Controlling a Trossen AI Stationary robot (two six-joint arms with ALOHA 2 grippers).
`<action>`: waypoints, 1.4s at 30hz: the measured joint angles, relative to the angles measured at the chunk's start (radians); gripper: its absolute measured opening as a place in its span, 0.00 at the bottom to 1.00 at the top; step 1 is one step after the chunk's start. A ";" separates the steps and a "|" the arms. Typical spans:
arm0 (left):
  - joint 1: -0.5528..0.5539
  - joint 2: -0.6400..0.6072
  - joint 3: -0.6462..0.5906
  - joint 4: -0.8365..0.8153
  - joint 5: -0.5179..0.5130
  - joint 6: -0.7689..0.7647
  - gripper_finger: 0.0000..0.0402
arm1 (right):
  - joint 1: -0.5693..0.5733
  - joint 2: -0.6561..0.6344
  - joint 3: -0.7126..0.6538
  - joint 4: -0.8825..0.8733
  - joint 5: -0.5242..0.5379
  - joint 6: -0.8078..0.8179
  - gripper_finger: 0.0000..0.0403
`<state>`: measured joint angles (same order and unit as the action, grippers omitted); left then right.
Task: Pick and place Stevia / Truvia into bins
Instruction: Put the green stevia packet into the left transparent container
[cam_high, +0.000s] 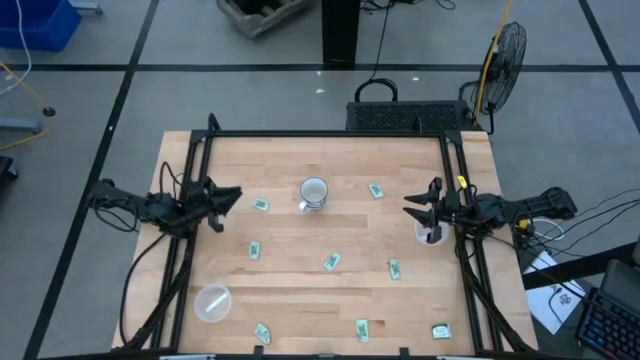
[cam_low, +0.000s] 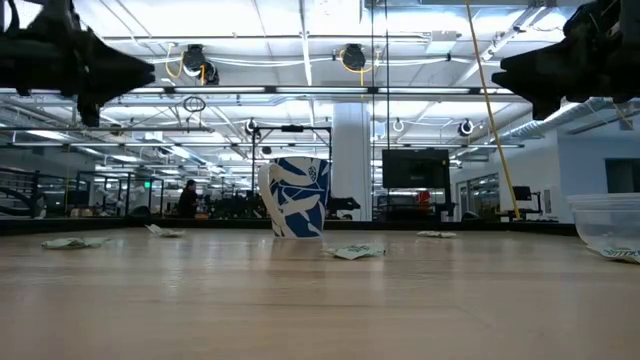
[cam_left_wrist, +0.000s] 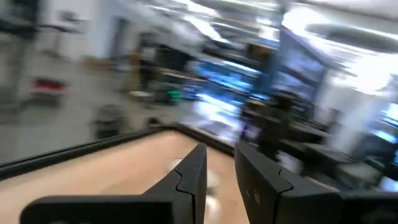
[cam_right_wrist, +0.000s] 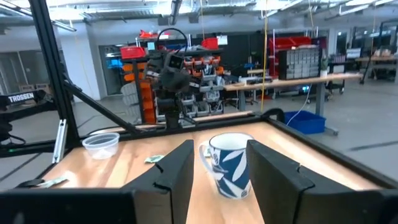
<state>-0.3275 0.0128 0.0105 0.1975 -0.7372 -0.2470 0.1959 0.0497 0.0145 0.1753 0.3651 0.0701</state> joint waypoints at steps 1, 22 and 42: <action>0.000 0.000 0.000 -0.024 -0.023 -0.030 0.22 | 0.000 0.007 0.000 -0.001 0.000 0.019 0.35; 0.318 0.429 0.112 -0.370 0.239 -0.700 0.22 | 0.000 0.128 0.000 0.153 0.007 0.041 0.35; 0.479 0.857 0.219 -0.486 0.455 -0.727 0.22 | 0.000 0.377 0.069 0.200 0.238 0.018 0.35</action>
<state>0.1513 0.8700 0.2298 -0.2882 -0.2826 -0.9737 0.1954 0.4263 0.0834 0.3755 0.6028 0.0881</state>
